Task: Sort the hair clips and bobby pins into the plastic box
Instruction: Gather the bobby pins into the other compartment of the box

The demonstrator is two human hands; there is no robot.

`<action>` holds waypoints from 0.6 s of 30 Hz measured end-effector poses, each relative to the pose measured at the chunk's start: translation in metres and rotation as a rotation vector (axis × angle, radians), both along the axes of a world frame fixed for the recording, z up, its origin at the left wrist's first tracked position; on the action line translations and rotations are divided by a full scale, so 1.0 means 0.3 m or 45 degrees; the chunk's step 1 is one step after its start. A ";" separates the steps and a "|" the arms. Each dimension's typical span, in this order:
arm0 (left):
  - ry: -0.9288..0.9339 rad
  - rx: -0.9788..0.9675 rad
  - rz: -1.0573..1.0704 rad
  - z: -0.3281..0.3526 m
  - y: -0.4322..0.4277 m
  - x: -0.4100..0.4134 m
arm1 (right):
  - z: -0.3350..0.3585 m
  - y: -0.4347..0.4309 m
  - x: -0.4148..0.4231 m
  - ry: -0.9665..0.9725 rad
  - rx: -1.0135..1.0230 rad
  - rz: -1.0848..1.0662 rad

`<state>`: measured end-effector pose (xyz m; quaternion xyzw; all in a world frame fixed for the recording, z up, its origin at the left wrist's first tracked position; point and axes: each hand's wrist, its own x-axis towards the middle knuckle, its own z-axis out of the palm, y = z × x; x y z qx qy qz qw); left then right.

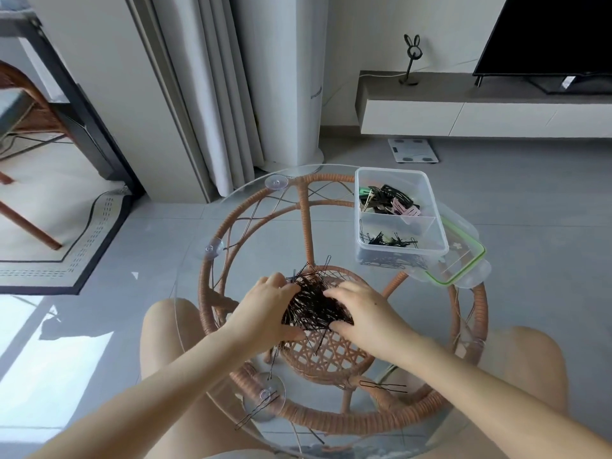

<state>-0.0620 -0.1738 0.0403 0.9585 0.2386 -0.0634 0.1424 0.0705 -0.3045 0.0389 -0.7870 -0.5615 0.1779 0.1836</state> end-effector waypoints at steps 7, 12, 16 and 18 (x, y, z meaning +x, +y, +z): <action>-0.092 -0.102 0.106 0.025 0.017 0.020 | 0.007 -0.004 0.003 0.065 0.105 -0.127; -0.194 -0.178 0.253 0.070 0.047 0.015 | 0.047 -0.013 0.032 0.120 0.177 -0.226; -0.272 -0.228 0.342 0.122 0.068 0.017 | 0.094 -0.022 0.059 0.144 0.216 -0.249; -0.306 -0.240 0.370 0.146 0.079 0.019 | 0.127 -0.030 0.082 0.163 0.252 -0.282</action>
